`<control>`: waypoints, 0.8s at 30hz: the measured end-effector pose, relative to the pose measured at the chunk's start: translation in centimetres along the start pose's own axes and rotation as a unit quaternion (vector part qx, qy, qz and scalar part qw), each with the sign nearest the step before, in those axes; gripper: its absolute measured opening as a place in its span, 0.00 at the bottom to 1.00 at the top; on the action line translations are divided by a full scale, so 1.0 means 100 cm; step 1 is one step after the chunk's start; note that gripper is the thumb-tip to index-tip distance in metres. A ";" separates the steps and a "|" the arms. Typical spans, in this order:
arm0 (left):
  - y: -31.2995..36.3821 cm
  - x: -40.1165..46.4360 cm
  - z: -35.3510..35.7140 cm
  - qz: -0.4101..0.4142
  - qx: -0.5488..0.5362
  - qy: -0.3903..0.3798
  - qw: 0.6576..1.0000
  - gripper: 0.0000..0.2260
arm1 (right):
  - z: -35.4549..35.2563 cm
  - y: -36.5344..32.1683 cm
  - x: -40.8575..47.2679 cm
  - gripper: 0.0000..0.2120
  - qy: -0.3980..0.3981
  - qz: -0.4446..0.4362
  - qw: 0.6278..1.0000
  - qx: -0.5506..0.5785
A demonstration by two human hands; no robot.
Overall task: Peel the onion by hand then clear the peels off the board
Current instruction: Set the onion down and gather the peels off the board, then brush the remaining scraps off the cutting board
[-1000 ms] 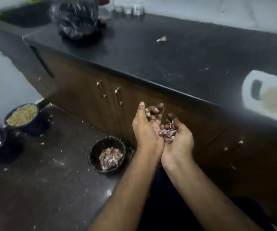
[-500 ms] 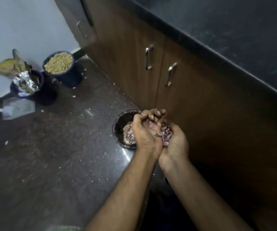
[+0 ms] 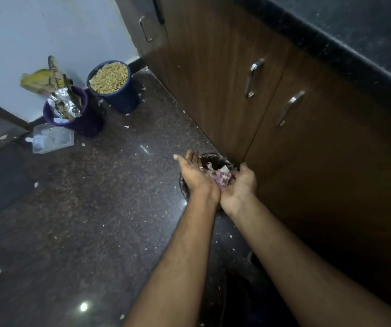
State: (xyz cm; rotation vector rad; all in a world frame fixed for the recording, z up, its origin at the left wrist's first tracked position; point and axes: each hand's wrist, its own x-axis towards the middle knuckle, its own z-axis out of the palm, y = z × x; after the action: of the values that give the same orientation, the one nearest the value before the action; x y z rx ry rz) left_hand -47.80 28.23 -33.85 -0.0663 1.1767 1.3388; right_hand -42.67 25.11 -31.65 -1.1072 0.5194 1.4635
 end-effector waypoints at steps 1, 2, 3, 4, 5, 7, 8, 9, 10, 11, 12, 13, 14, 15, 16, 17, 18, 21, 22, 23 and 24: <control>0.003 0.004 0.000 -0.001 0.008 0.006 1.000 0.35 | 0.003 -0.001 0.004 0.24 -0.005 0.002 1.000 -0.014; 0.006 0.006 -0.002 -0.010 0.008 0.011 1.000 0.36 | 0.006 -0.003 0.006 0.26 -0.012 0.009 1.000 -0.024; 0.008 0.006 -0.003 -0.020 0.005 0.015 1.000 0.37 | 0.008 -0.004 0.005 0.29 -0.015 0.021 0.999 -0.041; 0.010 0.004 -0.005 -0.024 0.000 0.017 1.000 0.38 | 0.008 -0.005 0.003 0.31 -0.019 0.030 0.998 -0.055; 0.011 0.002 -0.007 -0.023 -0.007 0.019 1.000 0.38 | 0.008 -0.007 -0.001 0.33 -0.021 0.035 0.997 -0.071; 0.011 -0.003 -0.011 -0.020 -0.019 0.025 0.999 0.39 | 0.007 -0.009 -0.008 0.36 -0.024 0.036 0.994 -0.102; 0.011 -0.005 -0.011 -0.020 -0.020 0.026 0.999 0.39 | 0.004 -0.009 -0.009 0.37 -0.027 0.032 0.993 -0.113; 0.011 -0.010 -0.012 -0.019 -0.018 0.024 0.999 0.39 | 0.001 -0.010 -0.013 0.38 -0.028 0.027 0.992 -0.121; 0.010 -0.015 -0.012 -0.016 -0.015 0.020 1.000 0.38 | -0.003 -0.011 -0.016 0.38 -0.032 0.021 0.992 -0.122; 0.009 -0.020 -0.013 -0.013 -0.010 0.014 1.000 0.38 | -0.006 -0.012 -0.020 0.38 -0.033 0.015 0.991 -0.125; 0.008 -0.027 -0.013 -0.009 -0.007 0.008 1.000 0.38 | -0.008 -0.014 -0.024 0.38 -0.036 0.006 0.991 -0.129; 0.007 -0.034 -0.013 -0.005 -0.005 0.003 1.000 0.38 | -0.011 -0.016 -0.029 0.38 -0.040 -0.003 0.990 -0.135; 0.005 -0.041 -0.013 -0.002 -0.002 0.000 1.000 0.37 | -0.012 -0.019 -0.037 0.38 -0.048 -0.009 0.989 -0.138; 0.003 -0.048 -0.013 0.002 0.000 -0.003 1.000 0.37 | -0.014 -0.021 -0.046 0.38 -0.057 -0.013 0.988 -0.141; 0.002 -0.055 -0.013 0.004 0.005 -0.008 1.000 0.36 | -0.015 -0.022 -0.054 0.39 -0.064 -0.017 0.988 -0.141; 0.000 -0.065 -0.013 0.004 0.011 -0.017 1.000 0.36 | -0.018 -0.024 -0.063 0.39 -0.071 -0.023 0.988 -0.137; -0.001 -0.075 -0.012 0.002 0.018 -0.025 1.000 0.36 | -0.021 -0.026 -0.073 0.38 -0.078 -0.031 0.988 -0.132; -0.004 -0.109 -0.010 -0.007 0.029 -0.046 0.998 0.36 | -0.031 -0.033 -0.106 0.39 -0.089 -0.062 0.986 -0.123; -0.004 -0.122 -0.010 -0.010 0.031 -0.053 0.998 0.36 | -0.036 -0.036 -0.116 0.39 -0.091 -0.071 0.986 -0.119; -0.004 -0.134 -0.010 -0.012 0.034 -0.062 0.997 0.36 | -0.042 -0.038 -0.126 0.39 -0.093 -0.082 0.986 -0.115; -0.005 -0.148 -0.009 -0.015 0.035 -0.073 0.997 0.36 | -0.049 -0.041 -0.136 0.39 -0.096 -0.095 0.984 -0.113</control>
State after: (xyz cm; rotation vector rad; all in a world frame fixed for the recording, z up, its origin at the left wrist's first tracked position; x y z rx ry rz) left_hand -44.90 17.09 -24.49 0.0626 1.0937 1.2550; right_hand -38.77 14.96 -21.19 -1.1430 0.1104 1.4670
